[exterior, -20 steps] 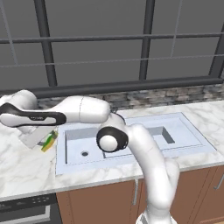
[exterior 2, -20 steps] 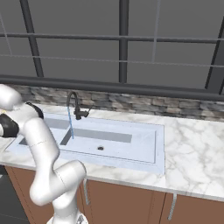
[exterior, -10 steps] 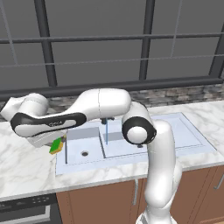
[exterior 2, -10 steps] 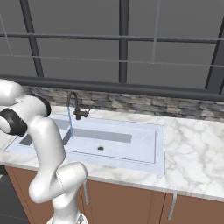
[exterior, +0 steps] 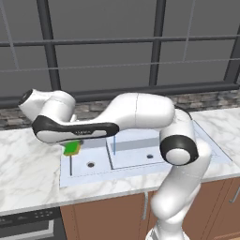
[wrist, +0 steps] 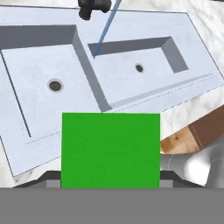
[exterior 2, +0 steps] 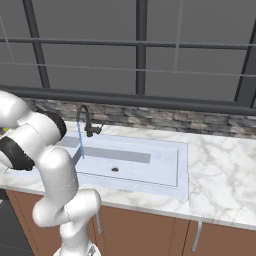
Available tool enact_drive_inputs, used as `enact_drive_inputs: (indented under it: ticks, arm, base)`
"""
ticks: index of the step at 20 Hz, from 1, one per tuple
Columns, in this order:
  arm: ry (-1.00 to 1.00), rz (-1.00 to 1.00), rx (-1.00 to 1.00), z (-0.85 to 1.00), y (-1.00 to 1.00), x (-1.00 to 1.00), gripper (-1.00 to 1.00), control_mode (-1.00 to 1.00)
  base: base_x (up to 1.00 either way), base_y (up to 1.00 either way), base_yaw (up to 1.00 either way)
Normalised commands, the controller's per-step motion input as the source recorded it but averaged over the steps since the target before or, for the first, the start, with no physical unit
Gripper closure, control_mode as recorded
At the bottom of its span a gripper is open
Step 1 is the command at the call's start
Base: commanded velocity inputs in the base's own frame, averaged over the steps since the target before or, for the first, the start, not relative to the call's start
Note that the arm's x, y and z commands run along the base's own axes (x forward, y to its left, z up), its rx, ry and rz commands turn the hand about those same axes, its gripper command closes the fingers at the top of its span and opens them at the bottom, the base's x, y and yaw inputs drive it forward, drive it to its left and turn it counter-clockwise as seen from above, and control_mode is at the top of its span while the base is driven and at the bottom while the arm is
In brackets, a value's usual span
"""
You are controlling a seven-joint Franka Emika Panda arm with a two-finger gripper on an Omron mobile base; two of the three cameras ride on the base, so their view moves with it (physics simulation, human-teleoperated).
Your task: Soak the sponge with water for a few seconds and then drop it inside the sink.
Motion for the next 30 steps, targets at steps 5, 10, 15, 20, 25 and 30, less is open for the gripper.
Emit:
enact_drive_inputs:
  ticks: [5, 10, 15, 20, 25, 30]
  arm:
    - [0.0, 0.0, 0.08, 0.41, -0.41, 0.0, 1.0, -1.0]
    - [-0.02, 0.0, 0.0, 0.0, -0.34, 0.0, 1.0, -1.0]
    - [-0.03, 0.0, 0.0, 0.0, -0.33, 0.0, 1.0, -1.0]
    - [-0.08, 0.0, 0.0, 0.0, -0.41, 0.0, 1.0, -1.0]
    - [-0.09, 0.0, 0.0, 0.0, -0.36, 0.0, 1.0, -1.0]
    - [-0.11, 0.0, 0.0, 0.0, -0.21, 0.0, 1.0, -1.0]
  base:
    - [0.0, 0.0, 0.0]
    - [0.0, 0.0, 0.0]
    - [0.0, 0.0, 0.0]
    - [0.0, 0.0, 0.0]
    - [0.0, 0.0, 0.0]
    - [0.0, 0.0, 0.0]
